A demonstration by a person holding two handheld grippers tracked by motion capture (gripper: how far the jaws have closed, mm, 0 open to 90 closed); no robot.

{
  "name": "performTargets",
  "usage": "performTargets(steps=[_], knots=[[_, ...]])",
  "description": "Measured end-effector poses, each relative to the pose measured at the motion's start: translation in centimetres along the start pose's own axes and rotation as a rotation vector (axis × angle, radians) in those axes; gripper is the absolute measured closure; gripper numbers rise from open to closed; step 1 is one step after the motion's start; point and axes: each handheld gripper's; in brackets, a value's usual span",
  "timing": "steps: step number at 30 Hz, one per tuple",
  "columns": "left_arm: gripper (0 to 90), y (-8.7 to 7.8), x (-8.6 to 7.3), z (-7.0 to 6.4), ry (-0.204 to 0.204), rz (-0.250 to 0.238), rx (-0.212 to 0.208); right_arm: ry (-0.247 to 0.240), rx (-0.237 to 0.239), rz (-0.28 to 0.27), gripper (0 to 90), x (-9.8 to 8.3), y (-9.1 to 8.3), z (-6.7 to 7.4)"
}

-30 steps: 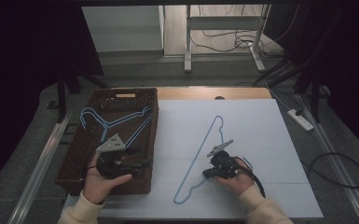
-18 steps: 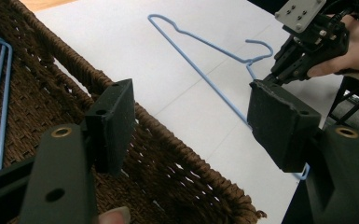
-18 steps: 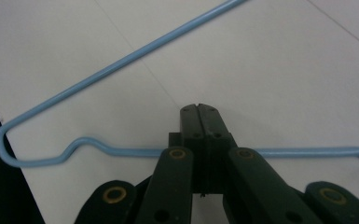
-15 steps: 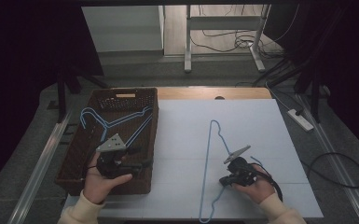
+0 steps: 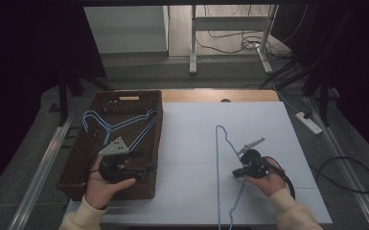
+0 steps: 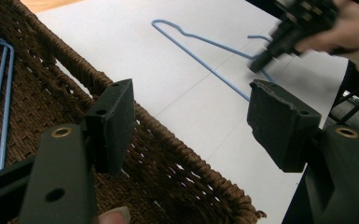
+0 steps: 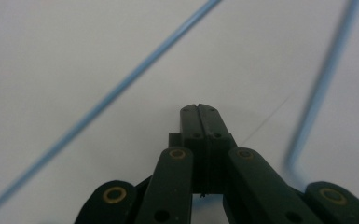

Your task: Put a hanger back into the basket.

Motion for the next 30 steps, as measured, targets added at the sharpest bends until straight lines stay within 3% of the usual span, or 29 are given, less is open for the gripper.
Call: performTargets(steps=[7,9,13,17,20,24,30], knots=[[33.0,-0.1,0.0,0.1,-0.001,-0.003,-0.001,0.089,-0.068,-0.086,90.0,4.8,2.5,-4.1],[33.0,-0.1,0.0,0.1,-0.003,-0.003,-0.001,0.118,-0.095,-0.106,90.0,5.8,3.1,-5.1],[33.0,-0.2,0.0,0.2,-0.004,-0.004,0.000,0.189,-0.103,-0.145,90.0,6.9,4.3,-6.7],[33.0,-0.3,0.0,0.2,-0.005,-0.008,0.001,0.218,-0.088,-0.156,90.0,7.6,5.0,-7.0],[33.0,-0.3,0.0,0.3,-0.004,-0.008,0.003,0.203,-0.091,-0.134,90.0,7.9,5.6,-6.7],[33.0,-0.3,0.0,0.3,-0.004,-0.006,0.002,0.223,-0.082,-0.143,90.0,8.0,5.8,-6.6],[33.1,-0.2,0.0,0.3,-0.004,-0.003,0.002,0.184,-0.055,-0.143,90.0,8.7,6.4,-5.4]])
Point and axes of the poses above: each handheld gripper's, and its own axes: y roughly forward along the jaws, x roughly out of its top, z roughly to its left, and after that the axes turned 11 degrees about -y, right-handed
